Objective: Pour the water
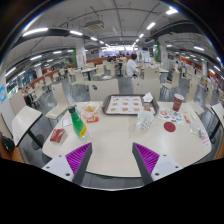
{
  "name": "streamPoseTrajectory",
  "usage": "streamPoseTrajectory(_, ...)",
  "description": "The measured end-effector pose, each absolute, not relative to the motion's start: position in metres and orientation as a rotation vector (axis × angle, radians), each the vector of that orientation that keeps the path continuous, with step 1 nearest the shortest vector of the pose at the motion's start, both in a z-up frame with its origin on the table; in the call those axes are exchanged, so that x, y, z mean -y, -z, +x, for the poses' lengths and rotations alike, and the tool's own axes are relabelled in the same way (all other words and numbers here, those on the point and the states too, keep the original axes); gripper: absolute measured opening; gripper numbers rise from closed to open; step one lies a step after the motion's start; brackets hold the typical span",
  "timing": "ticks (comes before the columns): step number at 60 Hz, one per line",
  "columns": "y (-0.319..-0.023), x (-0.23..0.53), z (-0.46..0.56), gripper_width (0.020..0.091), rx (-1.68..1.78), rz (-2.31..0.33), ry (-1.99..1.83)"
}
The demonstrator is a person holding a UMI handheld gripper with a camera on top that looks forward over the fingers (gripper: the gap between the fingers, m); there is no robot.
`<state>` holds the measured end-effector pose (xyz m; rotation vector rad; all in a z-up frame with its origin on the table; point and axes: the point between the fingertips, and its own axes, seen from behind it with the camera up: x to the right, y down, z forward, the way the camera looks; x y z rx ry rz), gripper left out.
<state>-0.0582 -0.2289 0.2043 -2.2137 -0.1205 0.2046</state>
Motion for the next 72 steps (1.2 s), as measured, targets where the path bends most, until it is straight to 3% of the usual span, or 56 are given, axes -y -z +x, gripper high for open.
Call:
streamPoseTrajectory(1,-0.184,0.210,-0.058,0.0835,0.115,-2.210,-0.200)
streamPoseTrajectory(2,-0.184,0.209,-0.057,0.0839,0.110,-2.209,-0.191)
streamPoseTrajectory(3,-0.203,0.226,-0.054,0.0836,0.101,-2.211,-0.182)
streamPoseTrajectory(7,-0.185,0.201,-0.036,0.0839,0.069,-2.211,-0.157)
streamPoseTrajectory(22,-0.173,0.191,-0.034,0.0838,0.016,-2.201,-0.157)
streamPoseTrajectory(44,-0.119,0.166,-0.146,0.0839,0.214,-2.117,-0.179)
streamPoseTrajectory(54,-0.091,0.131,-0.207,0.0837,0.201,-2.051,-0.209)
streamPoseTrajectory(67,-0.081,0.052,-0.242,0.0832,0.088,-1.883,-0.104)
streamPoseTrajectory(72,-0.076,0.023,-0.249,0.0780,0.083,-1.846,-0.062)
